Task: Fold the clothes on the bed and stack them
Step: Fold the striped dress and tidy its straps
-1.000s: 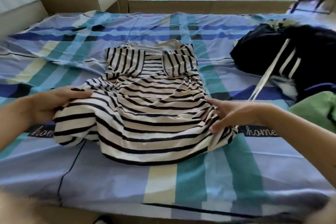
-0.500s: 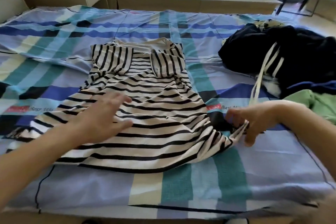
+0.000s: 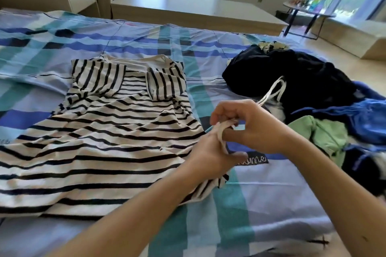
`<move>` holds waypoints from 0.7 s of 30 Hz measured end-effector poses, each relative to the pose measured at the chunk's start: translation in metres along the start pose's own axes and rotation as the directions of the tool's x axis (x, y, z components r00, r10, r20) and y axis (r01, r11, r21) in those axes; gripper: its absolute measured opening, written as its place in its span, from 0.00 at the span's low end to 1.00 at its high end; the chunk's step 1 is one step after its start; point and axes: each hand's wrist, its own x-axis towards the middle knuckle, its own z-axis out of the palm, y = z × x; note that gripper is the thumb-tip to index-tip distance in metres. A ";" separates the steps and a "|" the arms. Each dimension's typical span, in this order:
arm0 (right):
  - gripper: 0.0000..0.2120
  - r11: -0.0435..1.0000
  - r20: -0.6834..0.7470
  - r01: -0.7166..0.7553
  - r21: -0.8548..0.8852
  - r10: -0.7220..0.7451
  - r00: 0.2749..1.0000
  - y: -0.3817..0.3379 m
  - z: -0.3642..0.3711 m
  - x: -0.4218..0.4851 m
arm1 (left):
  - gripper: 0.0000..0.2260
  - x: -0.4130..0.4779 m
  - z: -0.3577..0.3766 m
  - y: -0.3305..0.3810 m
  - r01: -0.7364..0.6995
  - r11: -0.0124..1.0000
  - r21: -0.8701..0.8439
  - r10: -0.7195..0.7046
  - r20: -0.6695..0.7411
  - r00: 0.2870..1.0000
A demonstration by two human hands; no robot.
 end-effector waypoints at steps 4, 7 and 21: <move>0.14 0.995 -0.109 0.085 -0.047 -0.090 0.990 -0.017 -0.009 0.004 | 0.09 0.004 -0.017 0.006 -0.079 0.959 -0.273 0.023 -0.201 0.979; 0.10 0.932 -0.102 -0.073 -0.356 0.038 0.994 0.005 -0.030 0.009 | 0.12 -0.004 -0.032 0.010 -0.096 0.925 -0.367 -0.022 -0.303 0.953; 0.06 0.976 -0.222 -0.139 0.169 0.175 0.959 -0.001 -0.046 0.020 | 0.26 -0.022 -0.042 -0.001 0.047 0.967 -0.249 -0.075 -0.106 0.992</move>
